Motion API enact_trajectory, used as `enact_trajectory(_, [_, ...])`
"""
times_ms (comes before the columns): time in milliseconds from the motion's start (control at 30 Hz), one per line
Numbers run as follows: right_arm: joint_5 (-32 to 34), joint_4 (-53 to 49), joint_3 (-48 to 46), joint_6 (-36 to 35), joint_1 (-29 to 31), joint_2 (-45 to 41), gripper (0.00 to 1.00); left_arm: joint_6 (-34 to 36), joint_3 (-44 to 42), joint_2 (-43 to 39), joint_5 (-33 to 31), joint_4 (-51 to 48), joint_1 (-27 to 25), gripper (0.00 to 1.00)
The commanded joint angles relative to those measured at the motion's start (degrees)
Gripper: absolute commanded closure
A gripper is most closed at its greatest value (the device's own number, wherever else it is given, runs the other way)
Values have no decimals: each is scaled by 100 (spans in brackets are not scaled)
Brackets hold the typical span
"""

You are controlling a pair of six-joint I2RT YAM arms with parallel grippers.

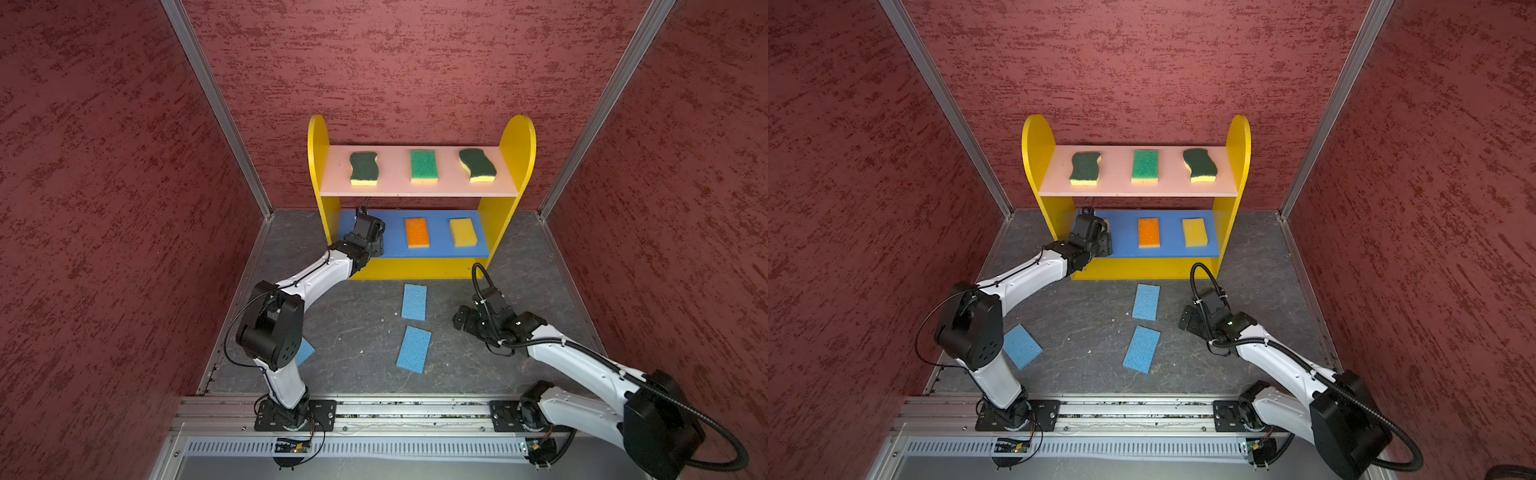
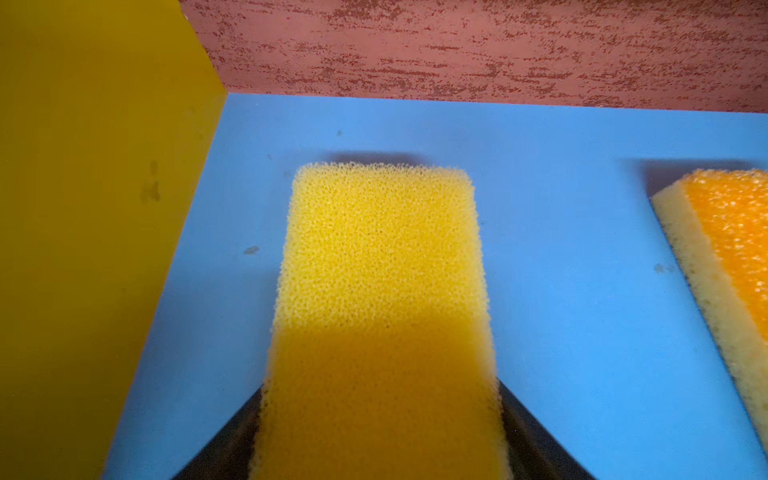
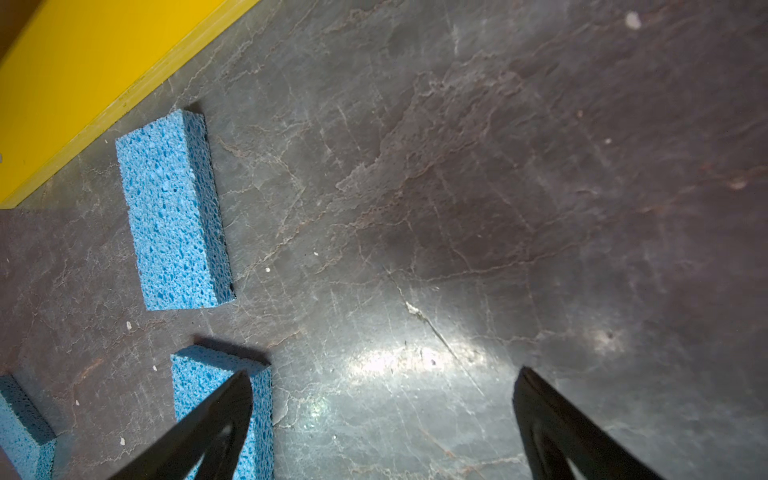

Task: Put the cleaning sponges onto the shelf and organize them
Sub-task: 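Lower the yellow sponge beside the orange sponge and open the left gripper, then withdraw the left gripper from the shelf toward the blue sponge nearest it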

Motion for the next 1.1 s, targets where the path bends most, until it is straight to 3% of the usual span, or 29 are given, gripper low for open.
enact_trajectory(0, [15, 74, 86, 1, -45, -89, 1, -93, 59, 53, -34, -120, 27, 21])
enact_trajectory(333, [0, 91, 100, -17, -52, -78, 1, -77, -38, -209, -112, -210, -28, 14])
enact_trajectory(700, [59, -34, 179, -62, -53, -165, 1, 144, -265, -559, -839, -341, -444, 11])
enact_trajectory(1067, [129, -188, 236, -93, -53, -315, 1, -23, -639, -1401, -832, -535, -559, 9])
